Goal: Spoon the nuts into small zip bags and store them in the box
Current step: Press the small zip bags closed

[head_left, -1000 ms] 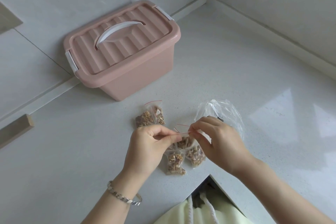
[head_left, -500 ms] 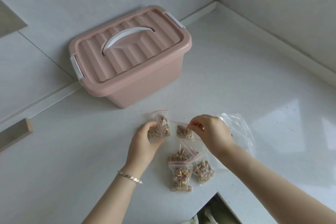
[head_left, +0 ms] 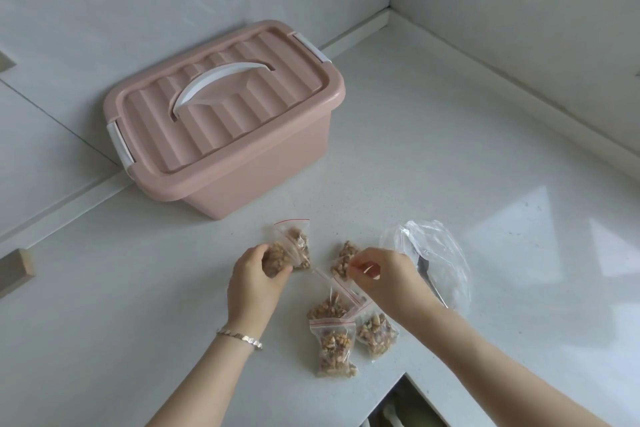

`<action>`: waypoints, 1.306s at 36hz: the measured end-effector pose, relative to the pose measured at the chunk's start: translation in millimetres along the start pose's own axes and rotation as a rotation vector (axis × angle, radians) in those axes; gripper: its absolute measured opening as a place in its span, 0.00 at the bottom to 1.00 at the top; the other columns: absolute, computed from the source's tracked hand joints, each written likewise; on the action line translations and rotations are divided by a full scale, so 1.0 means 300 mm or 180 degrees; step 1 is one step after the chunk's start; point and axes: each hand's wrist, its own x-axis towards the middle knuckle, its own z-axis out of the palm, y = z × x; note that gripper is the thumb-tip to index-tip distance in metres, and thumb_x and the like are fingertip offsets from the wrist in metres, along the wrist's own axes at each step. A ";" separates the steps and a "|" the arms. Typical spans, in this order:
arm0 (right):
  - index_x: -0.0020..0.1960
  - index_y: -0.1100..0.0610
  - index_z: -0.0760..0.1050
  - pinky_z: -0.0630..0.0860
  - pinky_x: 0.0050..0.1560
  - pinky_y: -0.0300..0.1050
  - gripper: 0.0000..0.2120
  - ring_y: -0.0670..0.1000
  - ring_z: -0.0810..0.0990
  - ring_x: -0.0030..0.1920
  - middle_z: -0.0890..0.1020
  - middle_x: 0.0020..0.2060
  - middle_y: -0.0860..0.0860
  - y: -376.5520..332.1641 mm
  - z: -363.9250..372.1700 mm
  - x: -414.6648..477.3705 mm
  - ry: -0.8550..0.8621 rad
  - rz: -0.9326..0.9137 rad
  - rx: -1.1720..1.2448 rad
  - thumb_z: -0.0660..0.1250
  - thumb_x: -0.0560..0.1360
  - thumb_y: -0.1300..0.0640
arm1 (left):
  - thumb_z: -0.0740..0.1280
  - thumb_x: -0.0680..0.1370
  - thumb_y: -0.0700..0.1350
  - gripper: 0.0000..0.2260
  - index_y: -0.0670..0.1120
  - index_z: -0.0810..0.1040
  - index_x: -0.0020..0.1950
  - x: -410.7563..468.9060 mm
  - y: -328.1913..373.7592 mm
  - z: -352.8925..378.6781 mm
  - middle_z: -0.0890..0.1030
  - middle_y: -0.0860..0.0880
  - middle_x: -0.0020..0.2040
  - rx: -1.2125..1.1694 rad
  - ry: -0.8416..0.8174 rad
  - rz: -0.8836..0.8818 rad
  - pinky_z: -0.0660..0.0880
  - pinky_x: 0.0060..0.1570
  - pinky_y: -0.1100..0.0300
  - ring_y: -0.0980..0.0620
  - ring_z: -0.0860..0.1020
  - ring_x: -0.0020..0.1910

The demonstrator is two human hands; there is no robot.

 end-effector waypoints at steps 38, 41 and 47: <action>0.46 0.52 0.81 0.77 0.45 0.40 0.14 0.47 0.82 0.43 0.84 0.41 0.45 -0.053 -0.114 -0.278 0.0026 -0.0848 0.1562 0.70 0.67 0.44 | 0.67 0.68 0.62 0.15 0.53 0.83 0.44 -0.352 0.353 -0.150 0.82 0.58 0.33 -0.2508 -0.0155 0.0707 0.71 0.36 0.75 0.65 0.77 0.33; 0.40 0.57 0.82 0.76 0.38 0.39 0.12 0.46 0.81 0.35 0.84 0.35 0.51 -0.058 -0.099 -0.286 0.0263 -0.0663 0.1941 0.71 0.65 0.49 | 0.67 0.68 0.65 0.20 0.49 0.82 0.43 -0.352 0.348 -0.139 0.82 0.52 0.33 -0.2549 -0.0222 0.0626 0.72 0.36 0.71 0.63 0.77 0.32; 0.35 0.56 0.80 0.75 0.34 0.37 0.07 0.45 0.78 0.28 0.83 0.30 0.52 -0.068 -0.097 -0.282 0.0685 -0.0386 0.2284 0.69 0.63 0.52 | 0.64 0.72 0.58 0.17 0.46 0.82 0.45 -0.353 0.346 -0.138 0.84 0.46 0.43 -0.2557 -0.0607 0.0526 0.77 0.49 0.56 0.48 0.82 0.46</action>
